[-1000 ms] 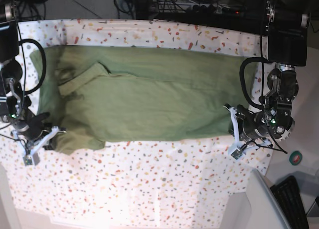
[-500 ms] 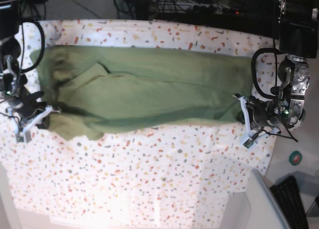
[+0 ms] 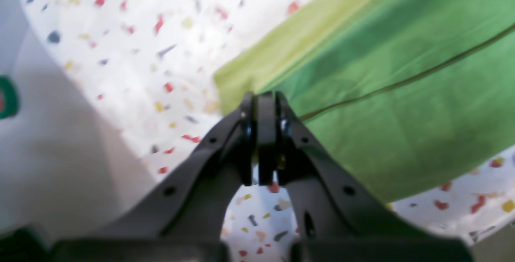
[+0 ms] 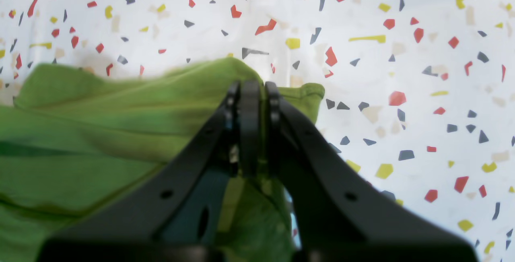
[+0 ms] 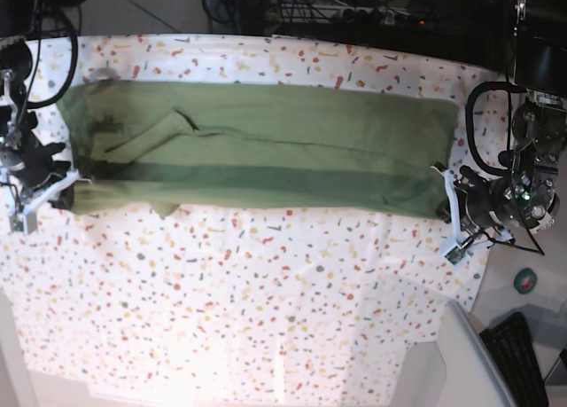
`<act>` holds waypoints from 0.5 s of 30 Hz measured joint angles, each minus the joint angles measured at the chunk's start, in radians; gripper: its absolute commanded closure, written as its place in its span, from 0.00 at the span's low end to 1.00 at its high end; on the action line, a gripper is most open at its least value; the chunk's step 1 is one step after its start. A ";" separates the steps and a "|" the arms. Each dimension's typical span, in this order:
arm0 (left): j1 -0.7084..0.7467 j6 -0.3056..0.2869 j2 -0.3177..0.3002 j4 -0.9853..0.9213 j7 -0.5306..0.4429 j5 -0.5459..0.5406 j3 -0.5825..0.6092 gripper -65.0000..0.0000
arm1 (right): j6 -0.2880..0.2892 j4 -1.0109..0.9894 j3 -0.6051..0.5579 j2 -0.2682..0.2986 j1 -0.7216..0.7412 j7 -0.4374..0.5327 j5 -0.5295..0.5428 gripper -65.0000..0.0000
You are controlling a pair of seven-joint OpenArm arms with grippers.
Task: Layout the t-shirt on the table in an organized manner, then fold the t-shirt properly
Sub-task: 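Pull the folded shirt strip taut between both grippers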
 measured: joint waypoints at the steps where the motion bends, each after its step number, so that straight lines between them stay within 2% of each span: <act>1: 0.001 0.000 0.000 0.001 0.000 0.001 0.003 1.00 | 0.000 0.014 0.011 -0.006 0.003 -0.037 0.001 1.00; 3: 0.010 0.001 -0.006 0.002 0.000 0.015 0.036 1.00 | 0.000 0.048 0.027 -0.018 0.004 -0.091 0.000 1.00; 6: 0.030 -0.008 -0.012 0.003 -0.002 -0.003 0.089 1.00 | 0.000 0.092 0.050 -0.046 -0.008 -0.118 0.002 1.00; 8: 0.034 -0.007 -0.018 0.003 0.000 0.004 0.089 1.00 | 0.000 0.113 0.070 -0.065 -0.032 -0.125 0.004 1.00; 15: 0.049 0.000 -0.027 0.005 -0.001 0.012 0.090 1.00 | 0.000 0.108 0.076 -0.066 -0.080 -0.126 0.002 1.00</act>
